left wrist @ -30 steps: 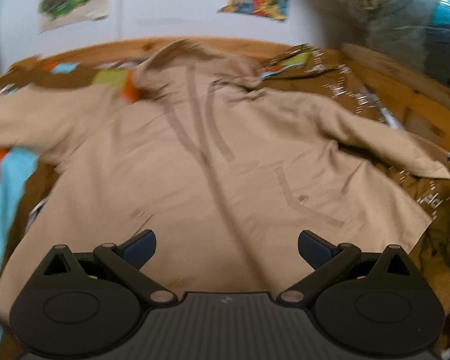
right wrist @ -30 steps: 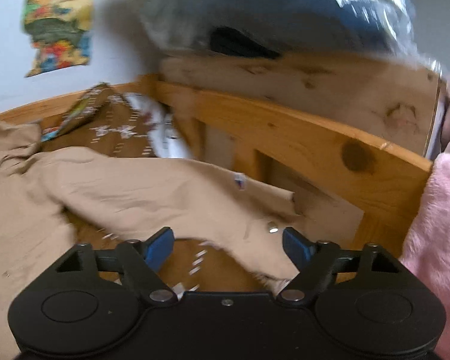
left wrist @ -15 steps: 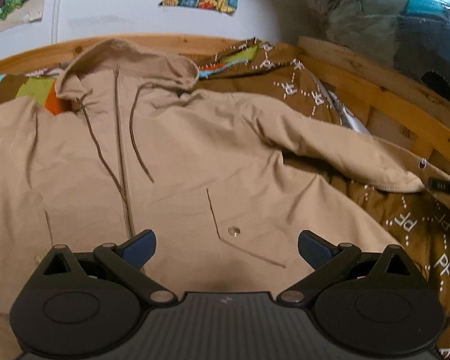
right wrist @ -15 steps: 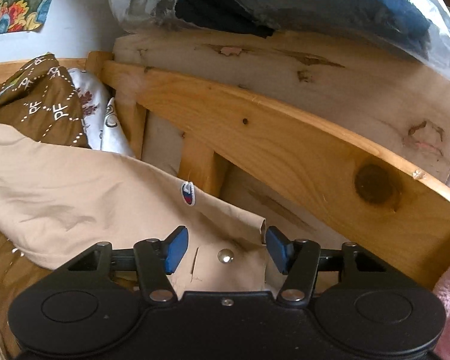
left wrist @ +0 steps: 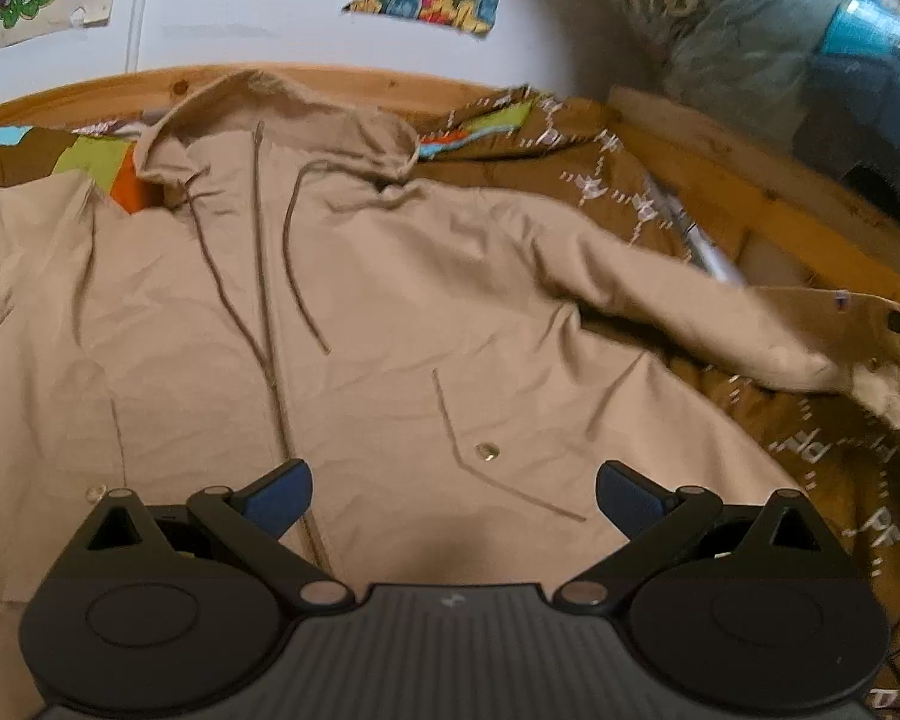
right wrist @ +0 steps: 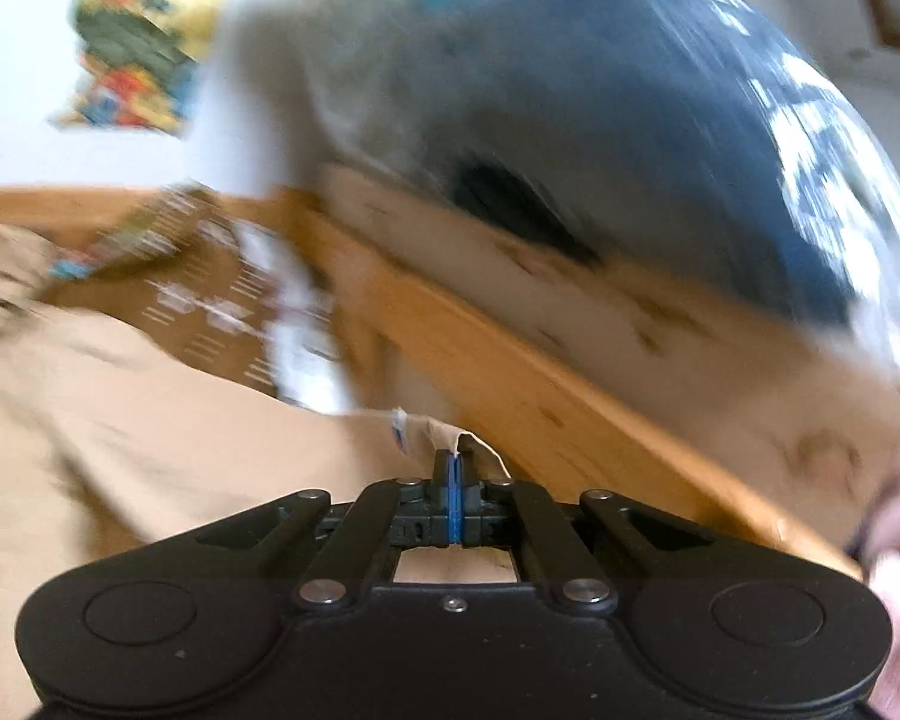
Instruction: Fold large clothes
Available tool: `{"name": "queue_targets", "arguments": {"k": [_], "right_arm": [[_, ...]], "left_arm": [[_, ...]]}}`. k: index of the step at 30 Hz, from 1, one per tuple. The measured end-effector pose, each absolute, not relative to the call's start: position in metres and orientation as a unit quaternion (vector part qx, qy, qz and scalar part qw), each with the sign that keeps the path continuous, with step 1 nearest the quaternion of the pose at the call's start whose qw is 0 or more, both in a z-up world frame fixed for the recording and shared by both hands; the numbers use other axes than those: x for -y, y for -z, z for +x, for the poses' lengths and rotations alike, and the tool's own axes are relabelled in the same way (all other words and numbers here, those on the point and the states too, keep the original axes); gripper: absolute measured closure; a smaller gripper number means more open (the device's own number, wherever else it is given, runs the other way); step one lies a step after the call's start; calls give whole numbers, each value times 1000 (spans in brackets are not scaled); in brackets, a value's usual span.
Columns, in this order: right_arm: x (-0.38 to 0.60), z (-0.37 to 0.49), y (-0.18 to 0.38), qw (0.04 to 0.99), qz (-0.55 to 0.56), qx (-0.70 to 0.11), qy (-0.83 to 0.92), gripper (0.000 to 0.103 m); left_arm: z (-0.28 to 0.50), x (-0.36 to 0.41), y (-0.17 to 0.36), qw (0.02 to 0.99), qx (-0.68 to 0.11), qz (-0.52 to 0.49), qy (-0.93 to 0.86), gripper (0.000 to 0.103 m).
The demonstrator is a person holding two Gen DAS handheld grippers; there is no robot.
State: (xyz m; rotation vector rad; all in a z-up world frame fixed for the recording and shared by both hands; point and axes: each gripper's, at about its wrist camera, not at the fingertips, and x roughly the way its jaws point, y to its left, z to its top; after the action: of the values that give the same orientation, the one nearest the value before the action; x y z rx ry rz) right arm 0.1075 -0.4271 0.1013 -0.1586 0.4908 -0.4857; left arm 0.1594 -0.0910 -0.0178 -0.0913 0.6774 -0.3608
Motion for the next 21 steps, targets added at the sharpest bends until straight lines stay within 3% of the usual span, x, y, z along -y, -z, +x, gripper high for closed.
{"name": "queue_targets", "arguments": {"k": [8, 15, 16, 19, 21], "right_arm": [[353, 132, -217, 955, 11, -295, 0, 103], [267, 169, -224, 923, 38, -348, -158, 103], [258, 177, -216, 916, 39, -358, -179, 101], [246, 188, -195, 888, 74, -390, -231, 79], [245, 193, -186, 885, 80, -390, -240, 77]], "left_arm": [[143, 78, -16, 919, -251, -94, 290, 1], [125, 72, -25, 904, -229, -116, 342, 1], [124, 70, -23, 902, -232, -119, 344, 1], [128, 62, -15, 903, -245, -120, 333, 1], [138, 56, -2, 902, -272, -123, 312, 1]]}}
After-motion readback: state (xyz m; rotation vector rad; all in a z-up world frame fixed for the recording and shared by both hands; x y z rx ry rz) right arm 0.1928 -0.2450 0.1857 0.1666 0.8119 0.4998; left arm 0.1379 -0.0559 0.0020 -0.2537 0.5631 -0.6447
